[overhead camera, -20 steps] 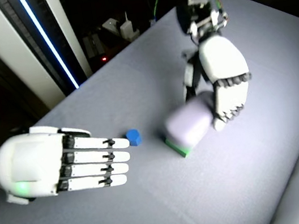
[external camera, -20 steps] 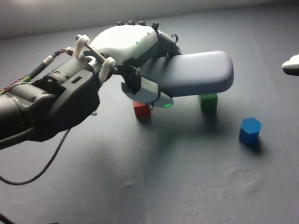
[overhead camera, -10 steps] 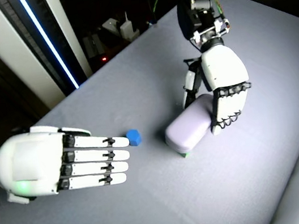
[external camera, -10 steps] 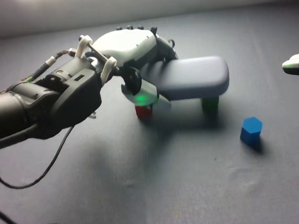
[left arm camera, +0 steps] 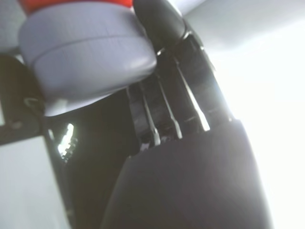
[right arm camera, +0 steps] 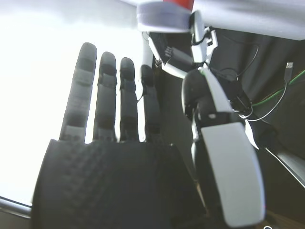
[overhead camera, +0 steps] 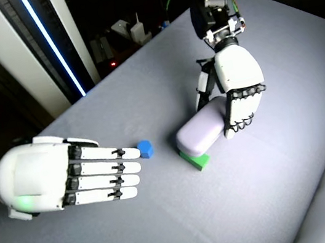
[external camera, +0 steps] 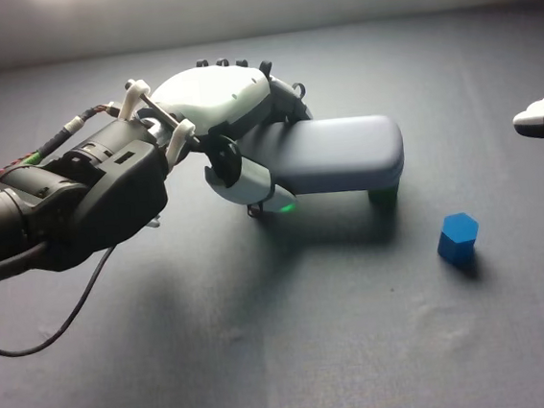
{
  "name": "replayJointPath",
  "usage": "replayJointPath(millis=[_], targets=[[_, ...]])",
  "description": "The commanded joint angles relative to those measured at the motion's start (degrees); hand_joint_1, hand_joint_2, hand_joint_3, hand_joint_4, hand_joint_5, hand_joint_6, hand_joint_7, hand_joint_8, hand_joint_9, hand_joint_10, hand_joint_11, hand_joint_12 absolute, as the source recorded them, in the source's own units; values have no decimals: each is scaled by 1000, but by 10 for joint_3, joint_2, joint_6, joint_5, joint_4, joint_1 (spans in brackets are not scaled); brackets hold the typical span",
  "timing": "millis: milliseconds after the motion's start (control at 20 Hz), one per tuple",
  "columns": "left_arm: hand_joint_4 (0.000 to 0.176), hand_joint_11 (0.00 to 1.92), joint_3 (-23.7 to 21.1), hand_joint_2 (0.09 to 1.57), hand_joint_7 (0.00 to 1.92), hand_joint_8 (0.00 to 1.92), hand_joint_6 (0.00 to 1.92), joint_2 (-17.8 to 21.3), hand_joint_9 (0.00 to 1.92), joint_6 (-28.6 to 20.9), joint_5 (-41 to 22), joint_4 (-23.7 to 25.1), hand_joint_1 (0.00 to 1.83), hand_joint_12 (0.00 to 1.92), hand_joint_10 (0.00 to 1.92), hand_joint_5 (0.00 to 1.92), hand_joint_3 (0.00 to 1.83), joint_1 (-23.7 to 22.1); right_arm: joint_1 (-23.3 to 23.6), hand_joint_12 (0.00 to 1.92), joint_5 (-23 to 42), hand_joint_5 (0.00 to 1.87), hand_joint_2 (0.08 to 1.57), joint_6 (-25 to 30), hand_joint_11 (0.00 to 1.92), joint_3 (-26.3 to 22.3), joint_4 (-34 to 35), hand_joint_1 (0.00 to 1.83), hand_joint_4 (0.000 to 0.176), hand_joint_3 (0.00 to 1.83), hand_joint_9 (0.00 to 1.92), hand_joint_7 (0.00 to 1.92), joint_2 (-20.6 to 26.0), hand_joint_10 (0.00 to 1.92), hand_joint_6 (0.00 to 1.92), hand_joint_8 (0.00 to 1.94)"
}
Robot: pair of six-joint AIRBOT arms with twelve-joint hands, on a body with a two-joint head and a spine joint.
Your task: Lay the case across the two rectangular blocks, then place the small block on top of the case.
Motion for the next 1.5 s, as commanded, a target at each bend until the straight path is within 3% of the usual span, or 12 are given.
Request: replayJointPath(millis=[0,150,400,800,850,900,950,1000,1150,1200,1350,1450], targets=[[0,722,1,1020,854,75,120,0,905,1,-61,0,1115,868,96,787,0,-3,5,172,66,353,1359,4,349,0,17,717,0,0,372,368,2,1,2,1],[0,655,2,966,761,0,0,-2,896,4,-60,-1,1086,902,8,677,0,-5,5,178,66,360,1355,4,326,0,17,741,0,0,354,361,2,0,2,0],[0,417,1,913,552,0,0,-3,666,6,-62,-4,992,828,0,449,1,-3,5,576,66,376,1356,4,129,-1,17,761,0,0,341,361,2,0,0,1],[49,144,-45,906,378,0,0,33,462,-28,-138,-1,899,1016,0,288,0,20,5,703,66,379,1354,5,48,-2,17,827,0,0,317,344,1,1,2,1],[12,100,-55,906,372,0,0,40,447,-33,-155,-1,901,1103,6,310,0,23,5,717,66,388,1350,5,66,-2,17,834,0,0,337,359,1,9,5,6],[59,19,-68,922,362,0,0,51,404,-39,-177,3,848,1130,0,290,3,28,5,753,66,403,1341,5,67,-2,17,843,0,0,358,385,1,5,2,3],[70,3,-81,926,370,2,0,62,393,-45,-199,8,819,1108,0,284,2,33,5,803,66,412,1330,5,50,-3,17,856,0,0,370,402,1,2,0,1],[111,0,-105,942,292,2,0,84,286,-50,-237,17,792,851,3,236,1,42,5,874,67,421,1311,6,34,-3,17,856,0,0,380,418,1,2,0,1],[142,0,-158,939,241,1,3,133,242,-50,-321,24,803,657,2,256,0,68,8,899,66,393,1304,7,3,-3,9,765,0,0,339,361,1,0,0,0],[101,0,-174,951,255,3,5,149,245,-50,-351,29,848,661,2,283,2,77,9,905,66,384,1303,7,0,-3,7,703,0,0,342,359,1,2,0,1],[52,0,-213,982,253,0,1,189,245,-50,-424,33,787,796,0,268,3,110,22,821,50,405,1236,7,58,2,-8,696,0,0,369,388,-4,2,0,1],[53,0,-240,964,232,1,1,217,209,-45,-454,32,778,677,1,264,0,139,48,863,18,406,1210,11,42,12,-35,631,0,0,372,395,-13,0,0,0]])
